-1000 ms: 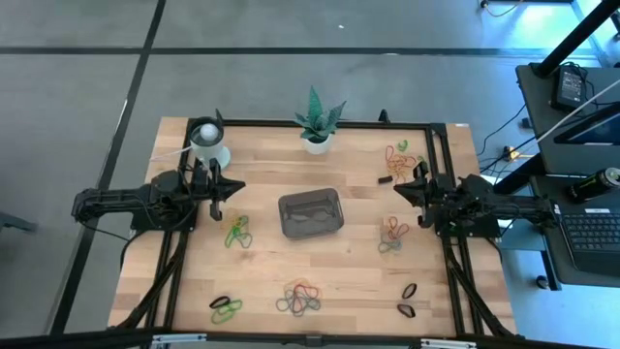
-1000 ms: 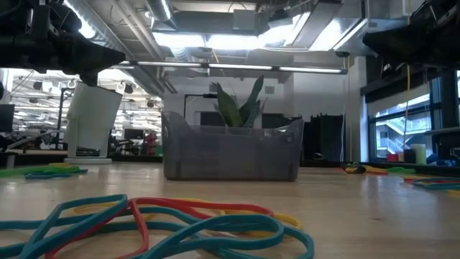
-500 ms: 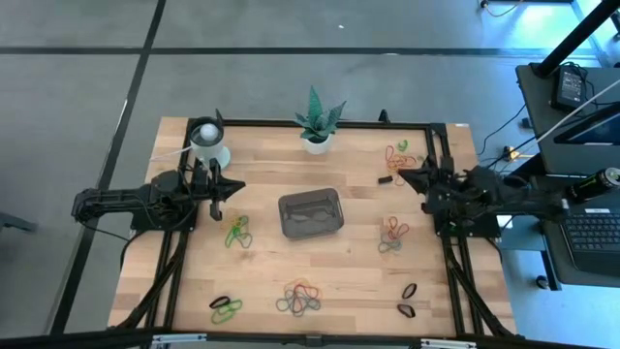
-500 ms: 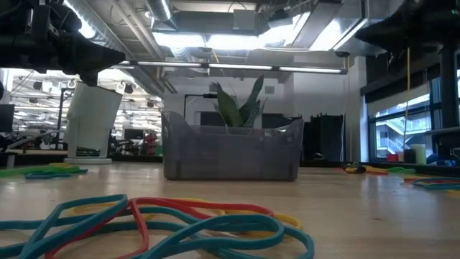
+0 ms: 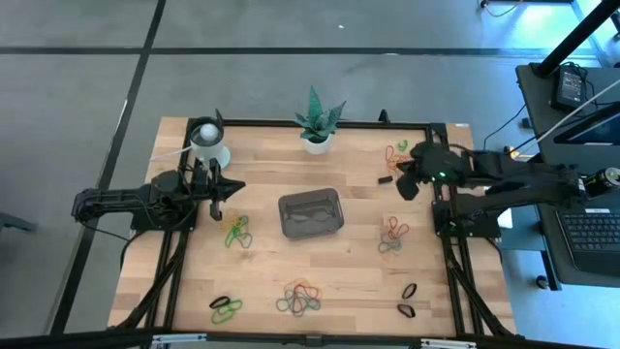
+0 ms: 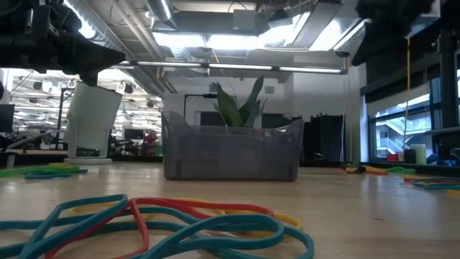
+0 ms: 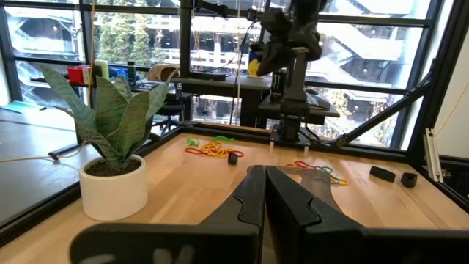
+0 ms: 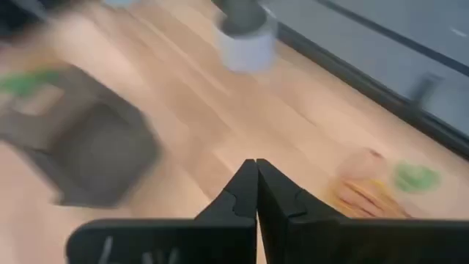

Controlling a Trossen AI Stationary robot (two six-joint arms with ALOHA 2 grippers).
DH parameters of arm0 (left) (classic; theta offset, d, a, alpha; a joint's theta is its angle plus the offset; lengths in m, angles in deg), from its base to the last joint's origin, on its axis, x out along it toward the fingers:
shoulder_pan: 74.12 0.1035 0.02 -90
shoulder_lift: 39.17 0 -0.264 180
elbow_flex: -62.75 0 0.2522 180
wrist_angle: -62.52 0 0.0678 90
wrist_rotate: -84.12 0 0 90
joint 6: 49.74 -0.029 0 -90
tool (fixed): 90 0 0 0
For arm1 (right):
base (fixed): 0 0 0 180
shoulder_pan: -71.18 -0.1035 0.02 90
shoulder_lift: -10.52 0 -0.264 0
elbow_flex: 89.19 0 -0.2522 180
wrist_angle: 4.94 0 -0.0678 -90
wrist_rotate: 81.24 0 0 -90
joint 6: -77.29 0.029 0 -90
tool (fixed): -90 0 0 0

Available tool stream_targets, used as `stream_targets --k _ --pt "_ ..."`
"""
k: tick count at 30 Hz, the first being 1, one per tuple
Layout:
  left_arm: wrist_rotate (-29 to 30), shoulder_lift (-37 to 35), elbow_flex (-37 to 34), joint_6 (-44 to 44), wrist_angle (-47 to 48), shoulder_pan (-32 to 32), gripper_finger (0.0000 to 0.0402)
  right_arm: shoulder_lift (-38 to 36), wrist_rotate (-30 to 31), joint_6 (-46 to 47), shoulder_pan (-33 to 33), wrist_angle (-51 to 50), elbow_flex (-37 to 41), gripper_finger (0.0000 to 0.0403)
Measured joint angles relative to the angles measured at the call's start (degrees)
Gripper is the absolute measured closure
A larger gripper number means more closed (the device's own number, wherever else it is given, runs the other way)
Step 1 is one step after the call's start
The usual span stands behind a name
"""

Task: Pick and place rubber bands into bin
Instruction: Put the black rubber band into the black bin

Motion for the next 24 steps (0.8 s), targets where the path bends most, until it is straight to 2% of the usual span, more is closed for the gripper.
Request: stream_targets --k 4,11,16,24 --pt "0.00 0.00 0.00 0.02 0.00 -0.02 0.0395 7.47 -4.39 -4.26 5.04 -3.64 -6.56 0.0398" --pt "0.00 0.00 0.00 0.00 0.00 -0.02 0.0395 20.74 -10.03 -20.03 13.55 -7.07 -14.02 0.0386" --pt "0.00 0.00 0.00 0.01 0.00 -0.02 0.0395 28.40 -10.24 -30.28 16.51 -9.16 -13.21 0.0362" --pt "0.00 0.00 0.00 0.00 0.00 -0.02 0.0395 37.00 -10.30 -40.90 18.04 -9.04 -9.01 0.0298"
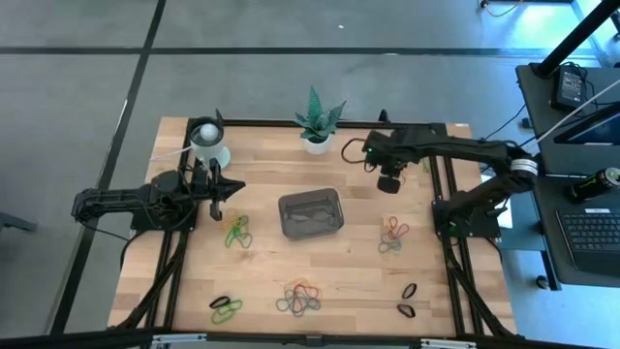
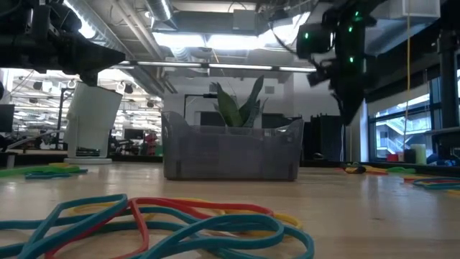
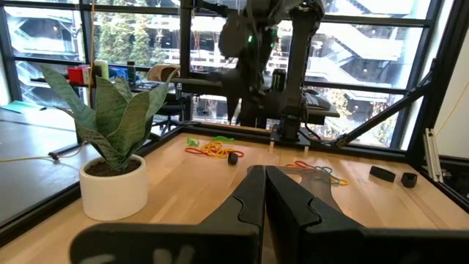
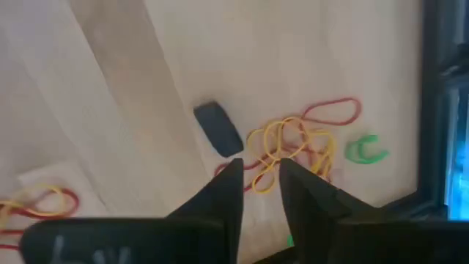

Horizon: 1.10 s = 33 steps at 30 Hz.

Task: Pick and place rubber bands into bin
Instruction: Put the black rubber band into the black bin

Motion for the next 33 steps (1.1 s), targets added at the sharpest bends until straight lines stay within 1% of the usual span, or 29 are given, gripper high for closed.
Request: stream_targets --k 6,14,21,26,30,33 --pt "0.00 0.00 0.00 0.00 0.00 0.01 0.0395 3.24 0.05 -7.35 0.00 2.78 4.28 0.0257" --pt "0.00 0.00 0.00 0.01 0.00 0.02 0.0395 4.07 0.05 -16.21 0.00 13.15 11.38 0.0219" --pt "0.00 0.00 0.00 0.00 0.00 0.02 0.0395 4.04 -0.09 -20.70 0.14 20.37 15.35 0.0214" --pt "0.00 0.00 0.00 0.00 0.00 0.00 0.0395 4.04 -2.90 -22.35 1.79 25.72 18.37 0.0214" --pt "0.00 0.00 0.00 0.01 0.00 0.00 0.0395 5.00 -5.09 -22.41 3.88 26.89 19.32 0.0215" --pt "0.00 0.00 0.00 0.00 0.00 0.00 0.0395 6.28 -6.11 -22.45 5.05 26.74 19.26 0.0229"
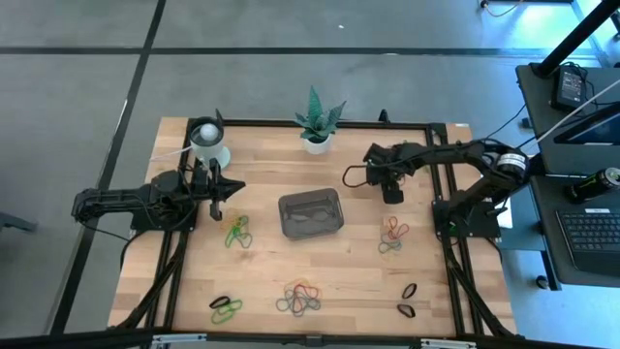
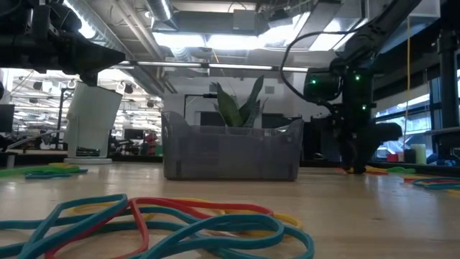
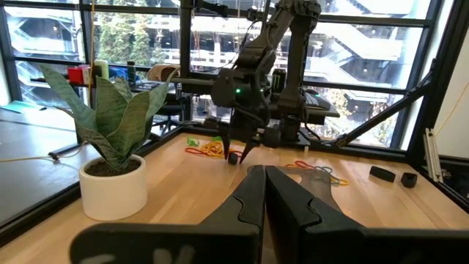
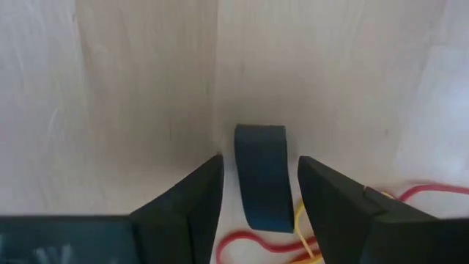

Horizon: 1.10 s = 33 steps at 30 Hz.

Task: Pick and place rubber bands into bin
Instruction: Put the black rubber band into the black bin

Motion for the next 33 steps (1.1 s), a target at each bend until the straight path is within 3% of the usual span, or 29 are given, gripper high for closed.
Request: stream_targets --k 4,13,18,22,33 --pt "0.00 0.00 0.00 0.00 0.00 0.00 0.0395 1.29 -2.88 0.10 1.45 -0.49 -0.19 0.0270" --pt "0.00 0.00 0.00 0.01 0.00 0.02 0.0395 0.65 -2.59 0.34 2.60 0.74 0.13 0.0391" --pt "0.00 0.00 0.00 0.02 0.07 0.00 0.0395 -0.56 -2.76 3.80 2.62 0.26 0.16 0.0393" --pt "0.00 0.00 0.00 0.00 0.02 0.02 0.0395 -2.01 -2.26 9.29 2.68 -6.32 -2.54 0.0399" --pt "0.00 0.00 0.00 0.01 0.02 0.00 0.0395 -8.20 -3.45 30.73 -0.36 -27.69 -19.01 0.0401"
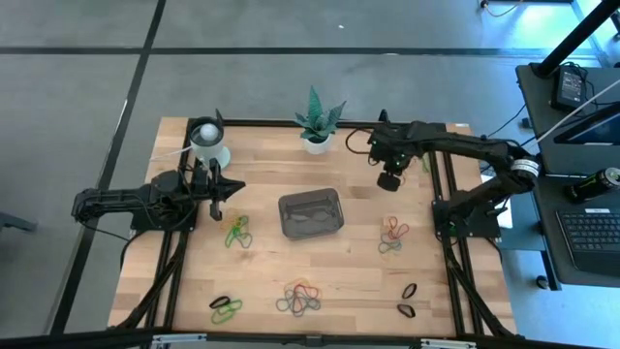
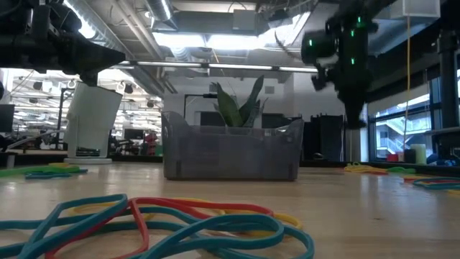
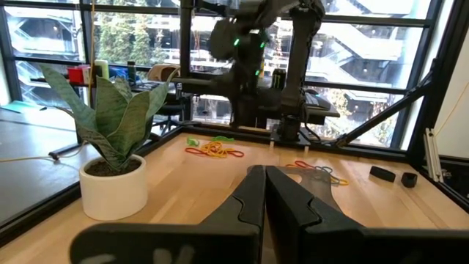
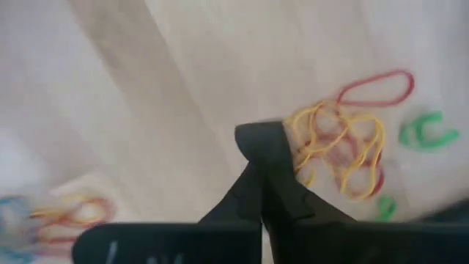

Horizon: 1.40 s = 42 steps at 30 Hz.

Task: Pick and place rubber bands into bin
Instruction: Put the black rubber band into the black bin

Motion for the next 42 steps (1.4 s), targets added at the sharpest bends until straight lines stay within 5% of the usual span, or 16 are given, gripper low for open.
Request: stream_targets --k 11,19,33,42 --pt "0.00 0.00 0.00 -0.01 0.00 0.01 0.0395 -1.50 -0.09 25.09 -15.11 -0.79 -19.62 0.0402" --pt "0.00 0.00 0.00 -0.01 0.00 0.00 0.0395 5.01 2.96 35.86 -26.75 5.69 -28.40 0.0403" --pt "0.00 0.00 0.00 0.00 0.00 0.01 0.0395 31.14 -0.60 33.90 -30.73 5.40 -47.51 0.0403" --pt "0.00 0.00 0.00 -0.01 0.00 0.00 0.0395 40.89 -3.40 29.65 -30.56 3.06 -49.20 0.0403"
